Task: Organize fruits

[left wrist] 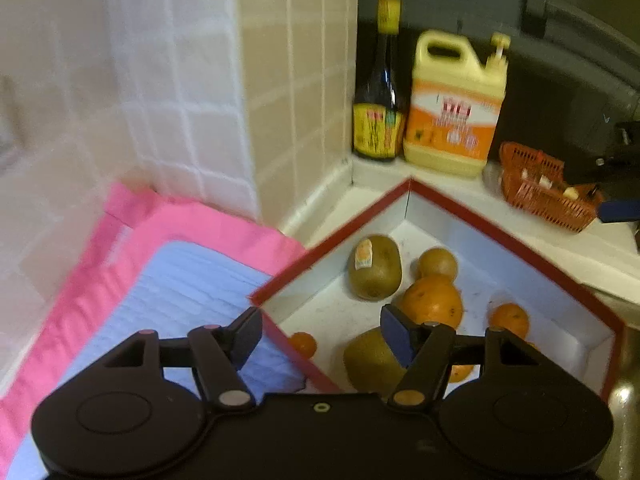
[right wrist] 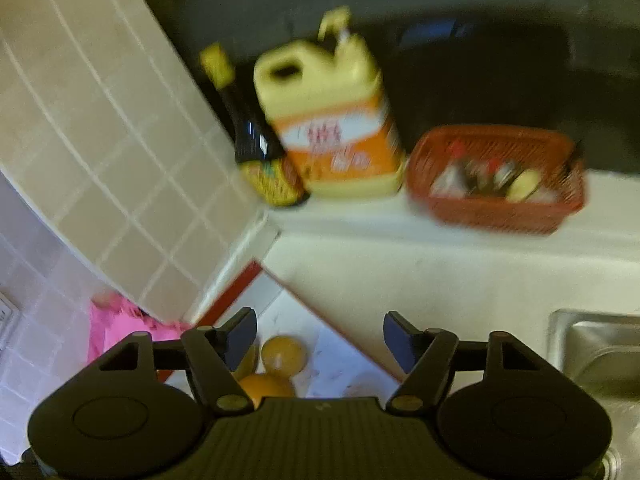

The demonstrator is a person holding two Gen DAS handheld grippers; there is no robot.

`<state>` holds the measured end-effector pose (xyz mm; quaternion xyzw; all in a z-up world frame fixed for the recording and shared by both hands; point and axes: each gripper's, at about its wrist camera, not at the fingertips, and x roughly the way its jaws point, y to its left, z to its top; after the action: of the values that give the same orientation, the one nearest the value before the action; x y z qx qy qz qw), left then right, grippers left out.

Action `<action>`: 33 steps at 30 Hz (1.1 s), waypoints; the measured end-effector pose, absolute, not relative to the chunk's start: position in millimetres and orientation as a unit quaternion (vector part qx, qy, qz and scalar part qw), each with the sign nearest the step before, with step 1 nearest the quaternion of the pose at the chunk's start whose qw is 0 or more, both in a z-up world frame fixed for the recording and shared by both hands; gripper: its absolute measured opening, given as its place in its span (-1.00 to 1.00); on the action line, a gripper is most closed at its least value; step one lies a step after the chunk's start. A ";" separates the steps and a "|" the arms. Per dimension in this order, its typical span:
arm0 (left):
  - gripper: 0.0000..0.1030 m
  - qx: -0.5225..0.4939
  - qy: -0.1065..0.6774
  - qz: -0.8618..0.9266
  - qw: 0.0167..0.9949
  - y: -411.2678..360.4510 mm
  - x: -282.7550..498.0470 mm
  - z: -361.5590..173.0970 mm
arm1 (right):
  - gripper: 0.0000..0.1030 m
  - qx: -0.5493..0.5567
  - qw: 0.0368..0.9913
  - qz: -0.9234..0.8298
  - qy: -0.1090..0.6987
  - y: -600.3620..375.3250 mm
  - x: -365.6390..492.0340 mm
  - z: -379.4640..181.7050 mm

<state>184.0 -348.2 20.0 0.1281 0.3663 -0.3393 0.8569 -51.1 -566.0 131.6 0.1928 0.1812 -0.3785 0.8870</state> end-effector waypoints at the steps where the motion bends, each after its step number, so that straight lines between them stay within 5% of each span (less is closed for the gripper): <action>1: 0.52 0.124 0.357 -0.339 0.861 -340.6 179.1 28.7 | 0.48 0.182 0.890 -0.382 0.170 -556.5 -59.2 138.5; 13: 0.57 0.079 0.251 -0.326 0.908 -243.6 98.8 124.6 | 0.78 0.038 0.924 -0.364 0.111 -424.8 -100.0 171.2; 33: 0.59 0.078 0.297 -0.312 0.899 -227.2 23.2 95.5 | 0.88 -0.031 0.894 -0.375 0.244 -351.2 -111.2 71.9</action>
<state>23.2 -227.2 95.5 0.0777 0.2966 -0.3120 0.8993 -111.2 -351.2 71.9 -0.0314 0.2441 -0.3750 0.8937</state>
